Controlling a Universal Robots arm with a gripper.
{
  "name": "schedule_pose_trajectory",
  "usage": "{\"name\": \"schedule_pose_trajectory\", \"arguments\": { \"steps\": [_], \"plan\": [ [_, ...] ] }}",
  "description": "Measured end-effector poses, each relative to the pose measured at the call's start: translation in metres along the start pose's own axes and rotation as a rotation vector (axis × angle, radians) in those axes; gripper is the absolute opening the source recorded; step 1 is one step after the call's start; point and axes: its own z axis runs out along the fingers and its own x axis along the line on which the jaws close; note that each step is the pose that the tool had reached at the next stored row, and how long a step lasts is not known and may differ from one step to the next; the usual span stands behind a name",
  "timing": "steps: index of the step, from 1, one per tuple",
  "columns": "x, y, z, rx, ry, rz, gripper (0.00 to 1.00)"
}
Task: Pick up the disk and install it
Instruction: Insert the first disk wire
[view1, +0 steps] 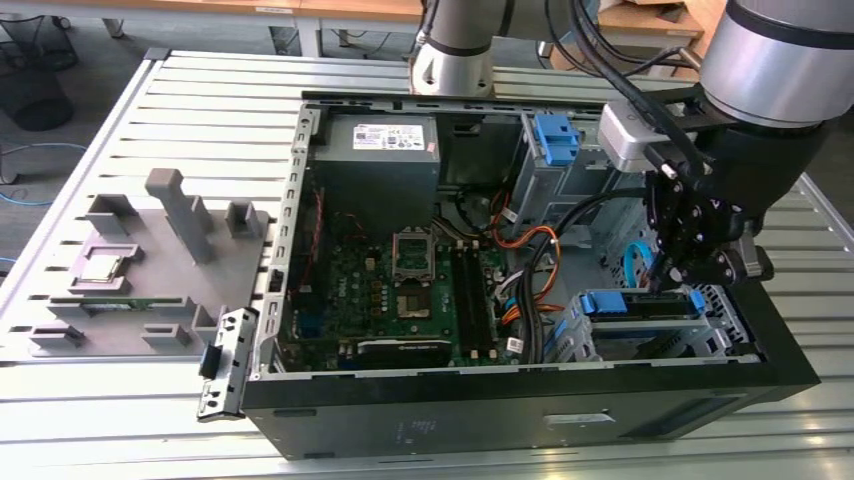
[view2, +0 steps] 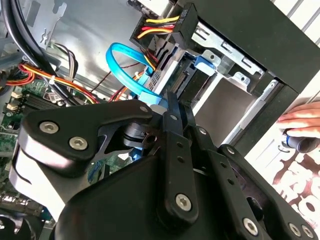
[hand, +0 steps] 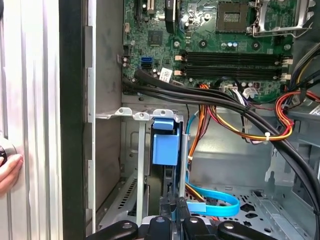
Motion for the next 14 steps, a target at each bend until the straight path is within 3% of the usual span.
{"name": "schedule_pose_trajectory", "arguments": {
  "steps": [2,6,14],
  "plan": [
    [0.0011,0.001,0.0008,0.0096,-0.0003,0.0,0.16],
    [0.0016,0.0034,0.0027,0.0191,-0.0006,0.0,0.16],
    [0.0015,0.0037,0.0035,0.0197,-0.0007,0.0,0.16]
  ]
}}
